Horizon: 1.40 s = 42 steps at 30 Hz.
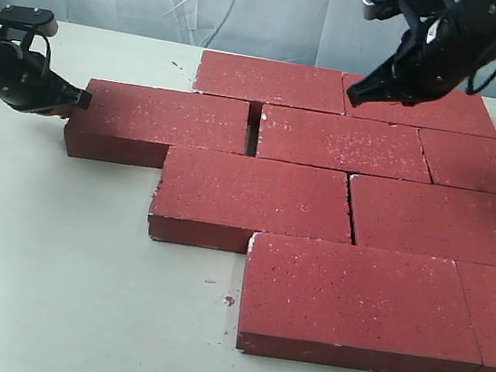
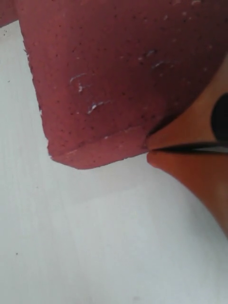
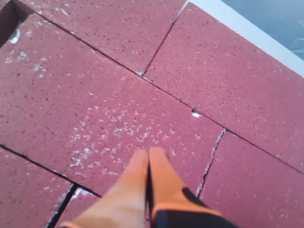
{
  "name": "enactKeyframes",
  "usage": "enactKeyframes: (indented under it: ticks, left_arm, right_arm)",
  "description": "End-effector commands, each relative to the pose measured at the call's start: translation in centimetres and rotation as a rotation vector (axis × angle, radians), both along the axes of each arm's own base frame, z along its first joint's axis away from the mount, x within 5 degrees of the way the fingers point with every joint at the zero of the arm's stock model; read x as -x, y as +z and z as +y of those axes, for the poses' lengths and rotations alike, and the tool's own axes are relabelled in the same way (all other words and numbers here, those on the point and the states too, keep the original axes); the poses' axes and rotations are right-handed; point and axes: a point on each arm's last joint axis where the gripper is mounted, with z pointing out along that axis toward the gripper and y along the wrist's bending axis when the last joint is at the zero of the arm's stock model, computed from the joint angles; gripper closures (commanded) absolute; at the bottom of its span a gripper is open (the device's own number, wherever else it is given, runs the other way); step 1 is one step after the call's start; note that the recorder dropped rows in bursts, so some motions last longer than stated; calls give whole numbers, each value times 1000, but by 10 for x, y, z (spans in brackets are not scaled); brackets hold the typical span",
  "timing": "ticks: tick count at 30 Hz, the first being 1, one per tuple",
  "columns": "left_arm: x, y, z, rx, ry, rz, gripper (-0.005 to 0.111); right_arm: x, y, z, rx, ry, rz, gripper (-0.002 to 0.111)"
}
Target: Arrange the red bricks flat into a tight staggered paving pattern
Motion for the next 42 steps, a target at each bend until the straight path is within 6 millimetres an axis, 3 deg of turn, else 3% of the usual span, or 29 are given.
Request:
enactKeyframes:
  ticks: [1,10,22,28,35,42]
  left_arm:
    - [-1,0,-12,5,-22,-5,107]
    - [-2,-2,-16,-11,-26,-9,107]
    - [-4,-3,-5,-83,-8,-29,107]
    - [-4,-3,11,-76,37,-26,107]
    - [-2,19,14,-64,32,-67,107]
    - [-2,20,14,-61,27,-68,107]
  right_arm:
    - [17,3,-19,-58,-21,-109,109]
    - [47,-13,-25,-112,-4,-180,109]
    - [47,-14,-24,-123,4,-209,109]
    - [47,-14,-24,-123,4,-209,109]
    - [47,-14,-24,-141,-11,-204,109]
    - [47,-14,-23,-174,-38,-195,109]
